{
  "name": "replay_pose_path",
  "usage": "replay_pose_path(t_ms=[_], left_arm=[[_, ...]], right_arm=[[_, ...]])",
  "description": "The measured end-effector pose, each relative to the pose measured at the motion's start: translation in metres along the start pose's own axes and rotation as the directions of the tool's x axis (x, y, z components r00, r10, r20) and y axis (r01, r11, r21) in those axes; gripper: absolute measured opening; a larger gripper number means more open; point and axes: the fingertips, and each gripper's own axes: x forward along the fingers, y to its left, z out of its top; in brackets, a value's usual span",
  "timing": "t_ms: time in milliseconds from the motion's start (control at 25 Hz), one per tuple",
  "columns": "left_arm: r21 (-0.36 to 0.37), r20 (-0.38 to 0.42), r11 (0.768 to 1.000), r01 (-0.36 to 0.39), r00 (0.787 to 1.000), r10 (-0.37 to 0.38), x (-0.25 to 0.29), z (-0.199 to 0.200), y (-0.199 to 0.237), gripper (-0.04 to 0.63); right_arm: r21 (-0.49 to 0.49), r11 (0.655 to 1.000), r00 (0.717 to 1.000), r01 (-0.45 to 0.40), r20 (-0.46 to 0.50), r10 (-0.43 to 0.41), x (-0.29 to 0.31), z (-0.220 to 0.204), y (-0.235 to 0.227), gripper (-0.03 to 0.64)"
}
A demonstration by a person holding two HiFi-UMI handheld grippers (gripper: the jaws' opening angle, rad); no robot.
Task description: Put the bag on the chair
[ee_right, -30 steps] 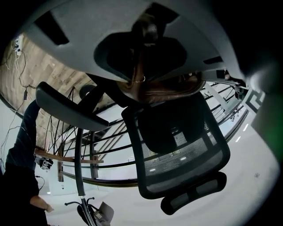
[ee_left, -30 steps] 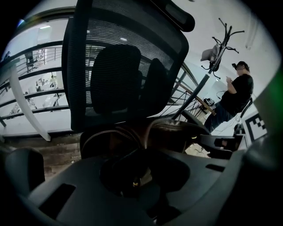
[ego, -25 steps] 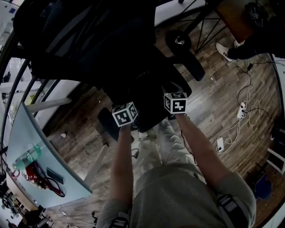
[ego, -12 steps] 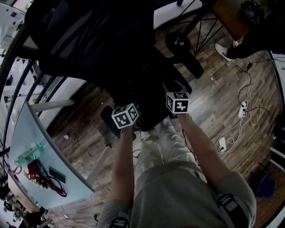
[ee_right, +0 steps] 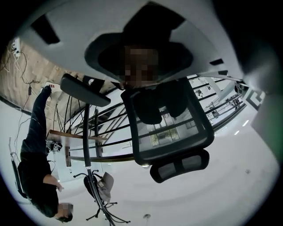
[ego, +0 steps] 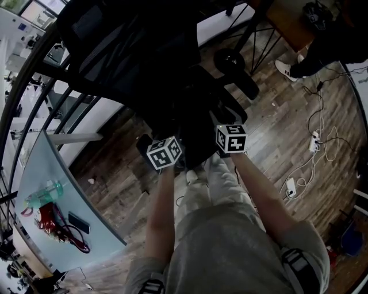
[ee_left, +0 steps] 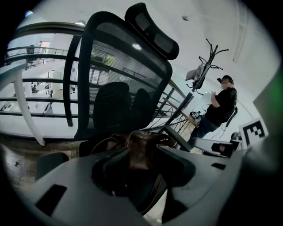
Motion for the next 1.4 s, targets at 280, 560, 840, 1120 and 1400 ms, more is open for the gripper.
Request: replay_pose_path(t_ms=[280,560,840,1120,1400], left_arm=[[0.02,0.076,1.0,-0.001,0.997,0.0,-0.046,0.013,-0.016,0.102],[0.033,0.123,0.999,0.007,0.992,-0.011,-0.096,0.019,-0.029,0.048],[0.083,0.14,0.996,0.044,0.989,-0.056,-0.134,0.015,-0.044,0.031],[0.124,0.137,0.989,0.081,0.986,-0.098,-0.167,0.011,-0.054,0.017],[0.133,0.14,0.987,0.088,0.984,-0.107,-0.189,0.003,-0.058,0.005]], right_arm=[[0.023,0.999,0.999,-0.038,0.039,0.037,-0.046,0.003,0.031,0.133],[-0.015,1.0,0.997,-0.021,0.077,0.022,-0.092,0.007,0.053,0.045],[0.013,0.999,0.987,-0.033,0.156,0.03,-0.137,0.016,0.068,0.017],[0.031,0.998,0.983,-0.057,0.179,0.051,-0.171,0.012,0.087,0.008],[0.006,0.996,0.977,-0.087,0.198,0.084,-0.196,0.005,0.1,0.006]])
